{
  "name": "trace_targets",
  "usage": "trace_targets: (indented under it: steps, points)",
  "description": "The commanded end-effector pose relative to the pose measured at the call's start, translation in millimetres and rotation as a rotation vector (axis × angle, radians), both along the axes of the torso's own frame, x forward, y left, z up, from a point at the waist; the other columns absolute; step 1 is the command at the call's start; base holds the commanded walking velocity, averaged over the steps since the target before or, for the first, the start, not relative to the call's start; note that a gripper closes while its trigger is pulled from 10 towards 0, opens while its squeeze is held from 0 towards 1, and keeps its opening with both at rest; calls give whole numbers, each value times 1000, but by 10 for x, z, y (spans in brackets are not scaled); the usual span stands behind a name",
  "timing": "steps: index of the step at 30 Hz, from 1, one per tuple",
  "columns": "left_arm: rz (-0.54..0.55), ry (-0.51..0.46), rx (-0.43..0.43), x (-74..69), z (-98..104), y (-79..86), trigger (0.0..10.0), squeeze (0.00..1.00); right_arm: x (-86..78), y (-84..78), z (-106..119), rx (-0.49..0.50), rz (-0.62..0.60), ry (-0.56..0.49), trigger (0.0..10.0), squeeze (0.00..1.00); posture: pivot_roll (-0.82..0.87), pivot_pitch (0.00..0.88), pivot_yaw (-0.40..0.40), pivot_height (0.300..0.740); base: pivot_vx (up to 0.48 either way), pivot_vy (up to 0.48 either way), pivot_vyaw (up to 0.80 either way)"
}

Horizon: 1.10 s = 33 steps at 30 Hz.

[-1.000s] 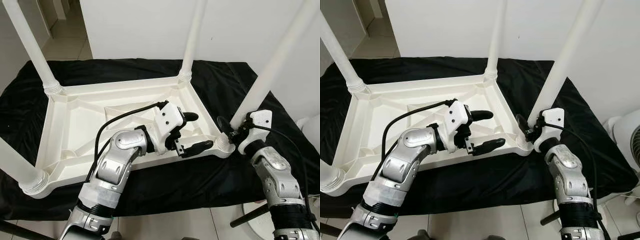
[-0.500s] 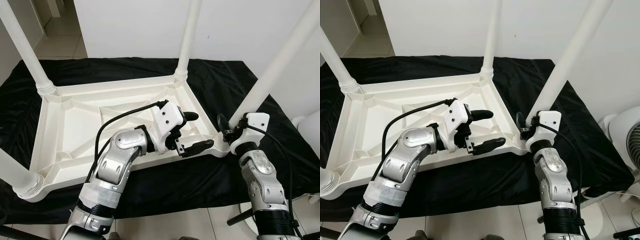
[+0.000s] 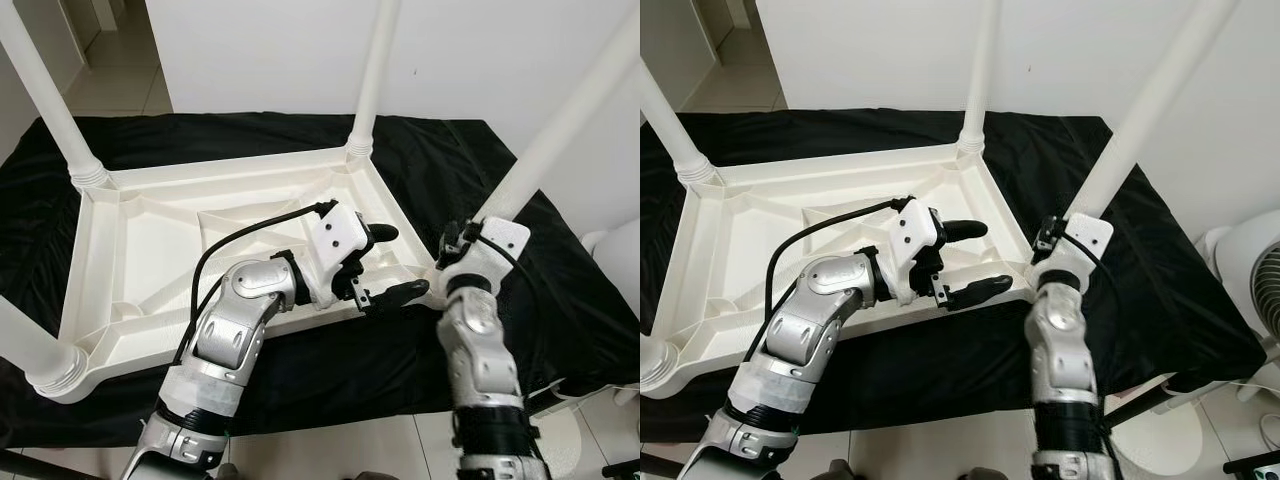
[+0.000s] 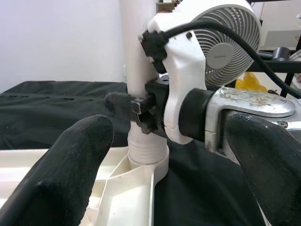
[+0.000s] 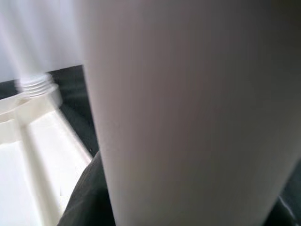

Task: Building children table

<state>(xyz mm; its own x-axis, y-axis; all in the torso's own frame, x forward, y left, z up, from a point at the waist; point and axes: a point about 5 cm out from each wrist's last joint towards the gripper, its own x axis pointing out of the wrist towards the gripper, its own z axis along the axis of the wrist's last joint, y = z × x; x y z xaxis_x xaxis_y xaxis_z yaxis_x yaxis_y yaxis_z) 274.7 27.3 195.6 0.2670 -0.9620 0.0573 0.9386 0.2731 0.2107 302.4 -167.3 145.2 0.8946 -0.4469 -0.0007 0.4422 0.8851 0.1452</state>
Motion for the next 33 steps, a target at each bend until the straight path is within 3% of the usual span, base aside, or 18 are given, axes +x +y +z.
trace_targets:
  steps: [1, 6, 10, 14, 18, 19, 20, 21, 31, 32, 33]
  points:
    - [125, -4, -21, 46, 16, 21, 10000, 0, -79, -86, -379, 71, -80, 206, 10000, 0, -21, 19, -10, 740, 0, 0, 0]
    - [132, -6, -25, 61, 27, 19, 10000, 0, -106, -63, -360, 83, -208, 200, 10000, 0, -17, 17, -16, 740, 0, 0, 0]
    - [133, -6, -27, 62, 31, 20, 10000, 0, -118, -29, -339, 96, -235, 190, 10000, 0, -18, 17, -17, 740, 0, 0, 0]
    - [134, -6, -29, 59, 30, 18, 10000, 0, -101, 17, -290, 67, -200, 169, 10000, 0, -20, 15, -19, 740, 0, 0, 0]
    - [137, -6, -31, 59, 29, 12, 10000, 0, -83, 38, -188, 21, -112, 75, 10000, 0, -20, 16, -22, 740, 0, 0, 0]
    - [137, -5, -32, 59, 29, 10, 10000, 0, -87, 30, -123, -2, -57, 10, 10000, 373, -21, 13, -23, 740, 0, 0, 0]
    - [136, -5, -33, 58, 29, 8, 10000, 0, -93, 26, -80, -17, -20, -32, 10000, 373, -21, 14, -24, 740, 0, 0, 0]
    - [137, -5, -33, 58, 29, 6, 10000, 0, -100, 15, -53, -8, 13, -65, 10000, 1000, -22, 12, -24, 740, 0, 0, 0]
    - [137, -6, -34, 62, 32, 0, 10000, 0, -102, -195, -15, -58, 127, -104, 10000, 1000, -29, 13, -21, 740, 0, 0, 0]
    - [135, -5, -35, 63, 33, -4, 10000, 0, -105, -255, -10, -85, 172, -113, 10000, 545, -29, 14, -21, 740, 0, 0, 0]
    - [135, -5, -35, 63, 33, -4, 10000, 0, -105, -255, -10, -85, 172, -113, 10000, 545, -29, 14, -21, 740, 0, 0, 0]
